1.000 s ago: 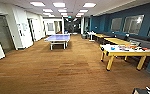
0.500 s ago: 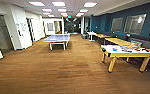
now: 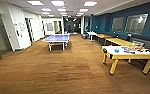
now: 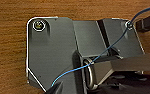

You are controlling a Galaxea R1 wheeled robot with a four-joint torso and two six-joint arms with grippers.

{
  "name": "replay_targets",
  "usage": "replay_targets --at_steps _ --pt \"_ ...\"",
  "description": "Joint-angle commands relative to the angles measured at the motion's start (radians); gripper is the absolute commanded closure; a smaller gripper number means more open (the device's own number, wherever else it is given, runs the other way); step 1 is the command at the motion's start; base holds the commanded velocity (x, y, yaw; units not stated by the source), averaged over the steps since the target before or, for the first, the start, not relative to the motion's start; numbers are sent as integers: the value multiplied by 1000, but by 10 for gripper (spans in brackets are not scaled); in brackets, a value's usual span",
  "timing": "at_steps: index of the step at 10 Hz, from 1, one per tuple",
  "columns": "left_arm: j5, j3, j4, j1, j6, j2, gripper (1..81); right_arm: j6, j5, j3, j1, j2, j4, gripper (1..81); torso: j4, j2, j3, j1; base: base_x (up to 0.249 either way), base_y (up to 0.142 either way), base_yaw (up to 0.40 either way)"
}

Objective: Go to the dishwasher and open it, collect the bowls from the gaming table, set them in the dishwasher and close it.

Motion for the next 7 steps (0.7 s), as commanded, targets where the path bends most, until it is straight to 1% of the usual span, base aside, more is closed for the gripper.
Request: replay_targets --at_steps 1,7 --pt "49 2 -1 -41 7 -2 10 -2 -49 1 47 -4 -1 10 0 0 0 0 245 0 0" --pt "49 2 -1 -41 7 1 10 -2 -49 -7 46 4 -1 10 0 0 0 0 247 0 0"
